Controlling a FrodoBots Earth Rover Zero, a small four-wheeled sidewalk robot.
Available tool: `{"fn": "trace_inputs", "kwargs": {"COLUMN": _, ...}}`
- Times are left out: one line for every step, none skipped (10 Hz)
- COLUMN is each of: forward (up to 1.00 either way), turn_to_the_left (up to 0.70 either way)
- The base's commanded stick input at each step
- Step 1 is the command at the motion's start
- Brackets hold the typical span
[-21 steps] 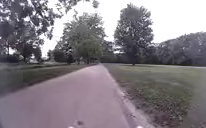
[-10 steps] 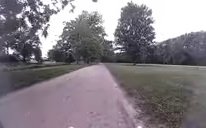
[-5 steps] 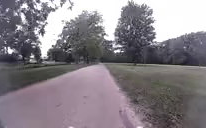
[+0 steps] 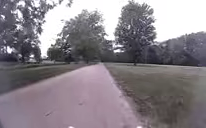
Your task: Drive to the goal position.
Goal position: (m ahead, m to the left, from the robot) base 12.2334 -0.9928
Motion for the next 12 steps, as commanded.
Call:
{"fn": "trace_inputs", "kwargs": {"forward": 0.70, "turn_to_the_left": 0.00}}
{"fn": "trace_inputs", "kwargs": {"forward": 0.70, "turn_to_the_left": 0.00}}
{"fn": "trace_inputs", "kwargs": {"forward": 0.70, "turn_to_the_left": 0.00}}
{"fn": "trace_inputs", "kwargs": {"forward": 0.70, "turn_to_the_left": 0.00}}
{"fn": "trace_inputs", "kwargs": {"forward": 0.70, "turn_to_the_left": 0.00}}
{"fn": "trace_inputs", "kwargs": {"forward": 0.70, "turn_to_the_left": 0.00}}
{"fn": "trace_inputs", "kwargs": {"forward": 0.70, "turn_to_the_left": 0.00}}
{"fn": "trace_inputs", "kwargs": {"forward": 0.70, "turn_to_the_left": 0.00}}
{"fn": "trace_inputs", "kwargs": {"forward": 0.70, "turn_to_the_left": 0.00}}
{"fn": "trace_inputs", "kwargs": {"forward": 0.70, "turn_to_the_left": 0.00}}
{"fn": "trace_inputs", "kwargs": {"forward": 0.70, "turn_to_the_left": 0.00}}
{"fn": "trace_inputs", "kwargs": {"forward": 0.70, "turn_to_the_left": 0.00}}
